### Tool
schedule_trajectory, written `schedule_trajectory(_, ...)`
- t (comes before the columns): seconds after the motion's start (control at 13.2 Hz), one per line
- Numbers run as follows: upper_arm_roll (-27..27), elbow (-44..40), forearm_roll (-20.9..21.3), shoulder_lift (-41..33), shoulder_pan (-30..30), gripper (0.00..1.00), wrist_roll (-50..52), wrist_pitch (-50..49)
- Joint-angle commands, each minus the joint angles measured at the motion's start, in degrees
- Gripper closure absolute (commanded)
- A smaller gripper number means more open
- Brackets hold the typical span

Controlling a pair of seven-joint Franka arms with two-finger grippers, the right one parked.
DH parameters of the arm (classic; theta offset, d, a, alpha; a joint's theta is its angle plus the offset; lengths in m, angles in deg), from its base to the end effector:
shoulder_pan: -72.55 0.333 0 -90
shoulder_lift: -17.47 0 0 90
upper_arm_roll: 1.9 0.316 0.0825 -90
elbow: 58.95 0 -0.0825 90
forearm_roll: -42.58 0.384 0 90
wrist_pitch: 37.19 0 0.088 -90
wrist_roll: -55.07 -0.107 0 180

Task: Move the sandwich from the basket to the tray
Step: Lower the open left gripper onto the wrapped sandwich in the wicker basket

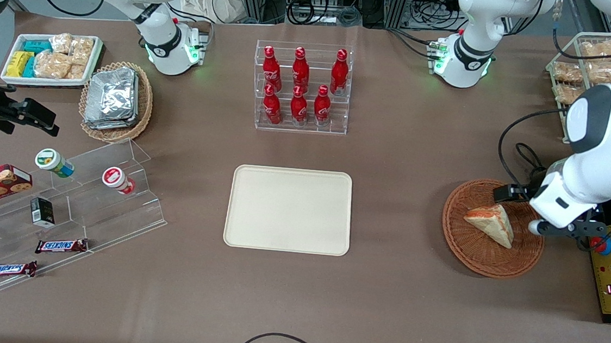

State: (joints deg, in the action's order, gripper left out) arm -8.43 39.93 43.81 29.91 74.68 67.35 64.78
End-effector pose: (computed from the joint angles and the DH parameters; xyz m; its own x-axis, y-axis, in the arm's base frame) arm 0.6043 -0.0403 0.4419 0.9785 0.1324 -0.1583 0.1292 -0.9912 -0.0299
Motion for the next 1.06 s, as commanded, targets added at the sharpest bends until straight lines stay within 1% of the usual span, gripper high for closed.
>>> schedule_trajectory(0.0,0.5,-1.2,0.3,3.6,0.2,0.00,10.6,-0.2)
schedule_trajectory(0.08,0.7,-0.5,0.2,4.3,1.1,0.00,14.3,2.0)
schedule_trajectory(0.15,0.7,2.0,0.0,4.1,2.4,0.00,15.0,5.4)
schedule_trajectory(0.3,0.8,9.1,-0.1,3.0,2.5,0.00,16.7,15.0)
schedule_trajectory(0.46,0.8,15.4,0.4,3.5,2.5,0.00,25.2,25.2)
schedule_trajectory(0.53,0.9,17.6,0.2,3.7,2.6,0.00,27.7,28.8)
schedule_trajectory(0.68,1.0,19.8,0.1,3.9,2.6,0.00,33.6,31.6)
schedule_trajectory(0.99,1.1,20.0,0.4,6.2,2.6,0.00,43.9,33.5)
